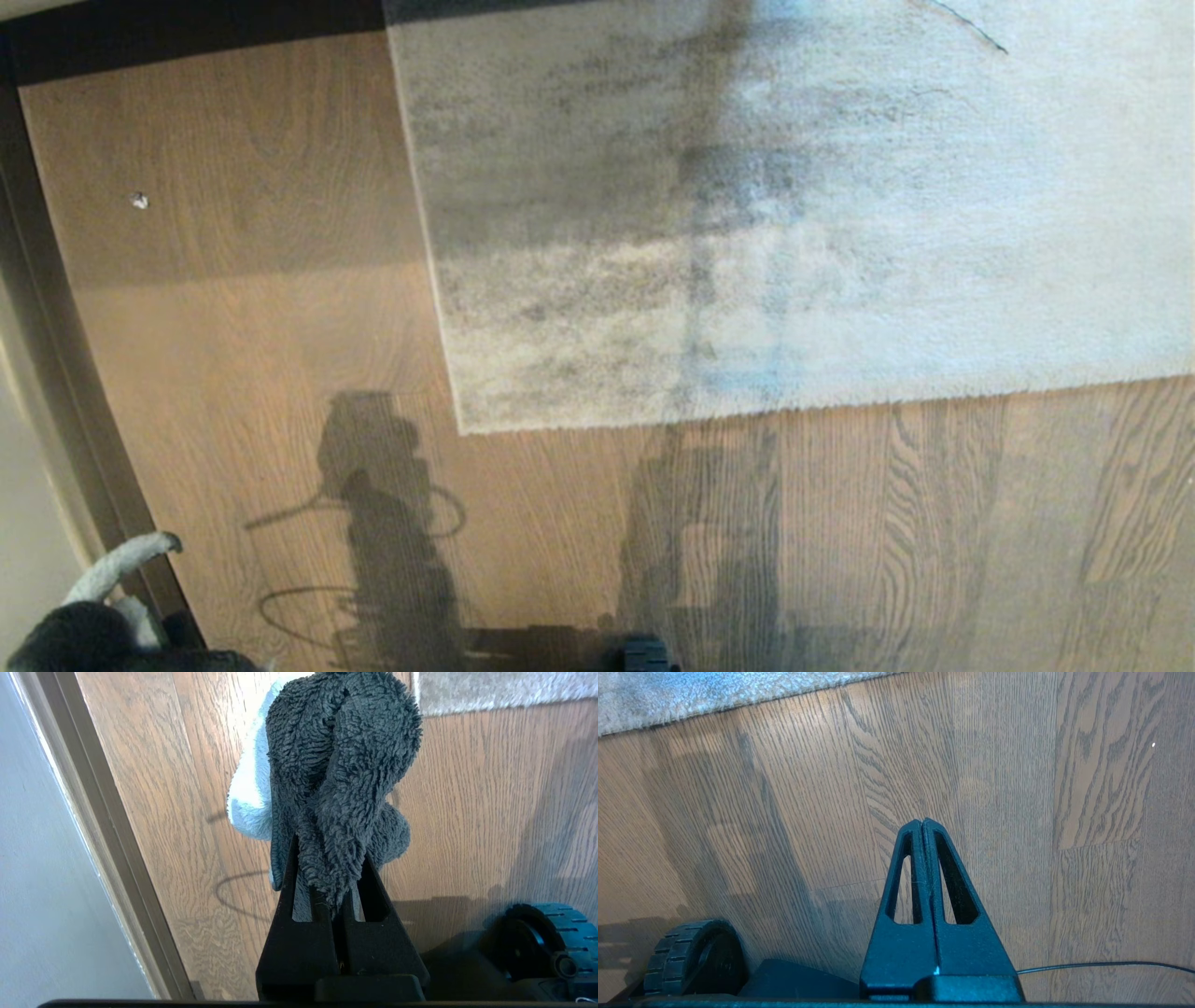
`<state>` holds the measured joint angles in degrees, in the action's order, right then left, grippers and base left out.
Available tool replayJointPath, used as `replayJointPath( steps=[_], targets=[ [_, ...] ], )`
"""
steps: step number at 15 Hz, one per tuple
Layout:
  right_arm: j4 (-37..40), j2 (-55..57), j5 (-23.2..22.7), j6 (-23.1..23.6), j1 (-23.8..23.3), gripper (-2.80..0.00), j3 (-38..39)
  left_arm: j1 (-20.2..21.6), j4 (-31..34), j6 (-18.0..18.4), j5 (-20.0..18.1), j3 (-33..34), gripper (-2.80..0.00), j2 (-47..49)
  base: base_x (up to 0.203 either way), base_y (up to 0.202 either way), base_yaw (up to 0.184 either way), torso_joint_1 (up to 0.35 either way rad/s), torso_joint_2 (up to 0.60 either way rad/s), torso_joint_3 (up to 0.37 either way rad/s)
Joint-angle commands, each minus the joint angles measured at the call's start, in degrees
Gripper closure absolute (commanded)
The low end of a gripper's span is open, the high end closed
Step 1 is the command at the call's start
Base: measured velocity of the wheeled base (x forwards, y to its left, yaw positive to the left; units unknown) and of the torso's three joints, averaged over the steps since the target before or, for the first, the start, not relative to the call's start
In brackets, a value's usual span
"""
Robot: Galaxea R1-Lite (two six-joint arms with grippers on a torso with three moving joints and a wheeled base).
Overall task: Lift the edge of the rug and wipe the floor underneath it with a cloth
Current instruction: Lift up the carpet
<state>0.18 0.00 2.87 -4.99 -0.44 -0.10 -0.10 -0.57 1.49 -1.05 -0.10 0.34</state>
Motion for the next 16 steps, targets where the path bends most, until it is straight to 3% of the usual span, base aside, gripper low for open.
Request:
replayJointPath(
  steps=[1, 16],
  targets=[
    [0.0, 0.1, 0.0, 0.0, 0.0, 0.00, 0.0, 0.0, 0.0, -0.1, 0.0, 0.0, 0.00, -0.3, 0.000, 0.000, 0.000, 0.000, 0.00, 0.000],
    [0.0, 0.1, 0.0, 0.0, 0.0, 0.00, 0.0, 0.0, 0.0, -0.4, 0.0, 0.0, 0.00, -0.3, 0.000, 0.000, 0.000, 0.000, 0.00, 0.000]
  ],
)
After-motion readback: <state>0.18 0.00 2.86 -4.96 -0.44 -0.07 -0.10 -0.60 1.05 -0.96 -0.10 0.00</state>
